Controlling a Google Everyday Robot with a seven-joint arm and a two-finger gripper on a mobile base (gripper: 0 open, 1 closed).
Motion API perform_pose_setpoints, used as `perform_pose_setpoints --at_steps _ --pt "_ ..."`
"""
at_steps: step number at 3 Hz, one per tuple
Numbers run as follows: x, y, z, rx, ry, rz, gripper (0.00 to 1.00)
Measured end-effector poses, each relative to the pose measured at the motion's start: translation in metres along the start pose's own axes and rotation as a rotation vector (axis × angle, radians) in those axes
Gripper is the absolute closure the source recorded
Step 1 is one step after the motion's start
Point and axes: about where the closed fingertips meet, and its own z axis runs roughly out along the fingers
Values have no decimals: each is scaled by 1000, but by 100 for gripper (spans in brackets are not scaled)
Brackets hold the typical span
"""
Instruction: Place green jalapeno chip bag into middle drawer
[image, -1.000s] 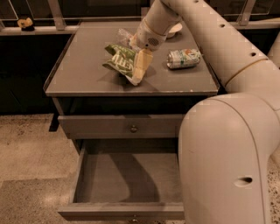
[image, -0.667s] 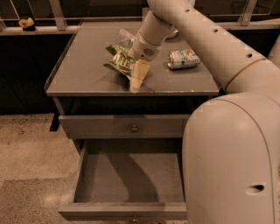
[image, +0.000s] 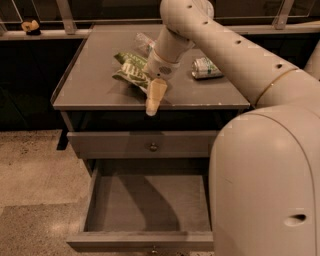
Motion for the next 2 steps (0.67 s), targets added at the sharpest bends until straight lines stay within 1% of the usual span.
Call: perform_pose_setpoints --at_steps 1,2 --pt "-35 -20 -9 54 -15 -106 0" --pt "-35 -20 -9 54 -15 -106 0"
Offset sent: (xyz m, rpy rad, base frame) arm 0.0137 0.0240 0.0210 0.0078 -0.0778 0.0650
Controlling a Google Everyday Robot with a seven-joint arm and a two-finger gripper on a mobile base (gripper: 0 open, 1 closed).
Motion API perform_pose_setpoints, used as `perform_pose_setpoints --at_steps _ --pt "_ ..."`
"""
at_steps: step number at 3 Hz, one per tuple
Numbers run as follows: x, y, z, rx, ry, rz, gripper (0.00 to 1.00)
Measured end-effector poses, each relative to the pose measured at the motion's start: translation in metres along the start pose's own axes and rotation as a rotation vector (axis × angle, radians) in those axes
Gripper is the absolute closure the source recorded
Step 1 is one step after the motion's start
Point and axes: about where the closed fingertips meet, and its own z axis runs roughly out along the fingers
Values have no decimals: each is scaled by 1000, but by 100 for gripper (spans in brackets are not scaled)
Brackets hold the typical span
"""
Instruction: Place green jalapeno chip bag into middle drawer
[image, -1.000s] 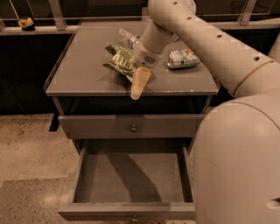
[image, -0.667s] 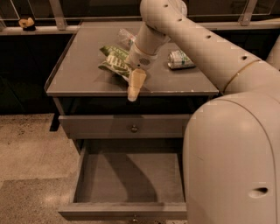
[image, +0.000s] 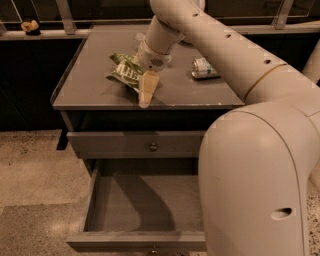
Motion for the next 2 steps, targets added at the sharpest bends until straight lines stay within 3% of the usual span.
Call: perform_pose_setpoints --at_steps 2 --pt "-21 -23 7 46 11 -74 0"
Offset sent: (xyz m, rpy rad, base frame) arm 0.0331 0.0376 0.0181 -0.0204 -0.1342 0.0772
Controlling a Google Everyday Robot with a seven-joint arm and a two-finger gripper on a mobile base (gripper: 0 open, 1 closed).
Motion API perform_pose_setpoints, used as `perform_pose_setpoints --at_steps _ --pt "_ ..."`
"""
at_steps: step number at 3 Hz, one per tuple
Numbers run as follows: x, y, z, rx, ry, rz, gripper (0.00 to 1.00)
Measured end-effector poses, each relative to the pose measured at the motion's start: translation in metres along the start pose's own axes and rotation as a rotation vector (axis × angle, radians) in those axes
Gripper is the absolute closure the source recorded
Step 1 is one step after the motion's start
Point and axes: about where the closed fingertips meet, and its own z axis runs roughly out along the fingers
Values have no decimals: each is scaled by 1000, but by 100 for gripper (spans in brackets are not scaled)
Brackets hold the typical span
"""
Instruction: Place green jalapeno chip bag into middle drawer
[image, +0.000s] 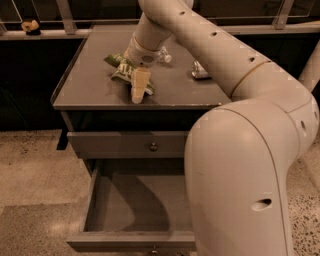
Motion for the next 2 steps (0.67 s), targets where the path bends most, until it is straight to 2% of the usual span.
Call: perform_pose_setpoints --at_steps 1,2 --pt "0 0 0 0 0 -1 4" --pt "0 0 0 0 0 -1 23"
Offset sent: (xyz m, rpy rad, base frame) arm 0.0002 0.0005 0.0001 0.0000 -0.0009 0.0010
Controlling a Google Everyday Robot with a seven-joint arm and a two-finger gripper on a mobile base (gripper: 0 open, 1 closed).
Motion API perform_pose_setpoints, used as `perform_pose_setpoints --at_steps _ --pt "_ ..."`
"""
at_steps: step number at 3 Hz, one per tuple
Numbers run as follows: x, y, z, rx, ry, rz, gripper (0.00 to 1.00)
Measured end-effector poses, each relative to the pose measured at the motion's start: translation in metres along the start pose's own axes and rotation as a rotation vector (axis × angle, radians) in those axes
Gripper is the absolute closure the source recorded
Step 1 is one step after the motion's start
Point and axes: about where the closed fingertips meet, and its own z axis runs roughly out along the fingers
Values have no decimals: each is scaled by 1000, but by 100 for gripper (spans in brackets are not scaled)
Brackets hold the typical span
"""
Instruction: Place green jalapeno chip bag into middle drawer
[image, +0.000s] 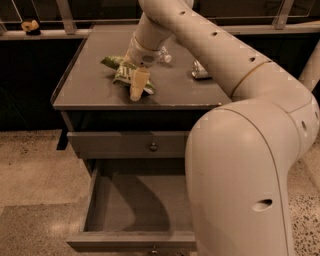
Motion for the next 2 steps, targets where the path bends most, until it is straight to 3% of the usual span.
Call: perform_pose_setpoints --at_steps 2 --pt "0 0 0 0 0 0 69"
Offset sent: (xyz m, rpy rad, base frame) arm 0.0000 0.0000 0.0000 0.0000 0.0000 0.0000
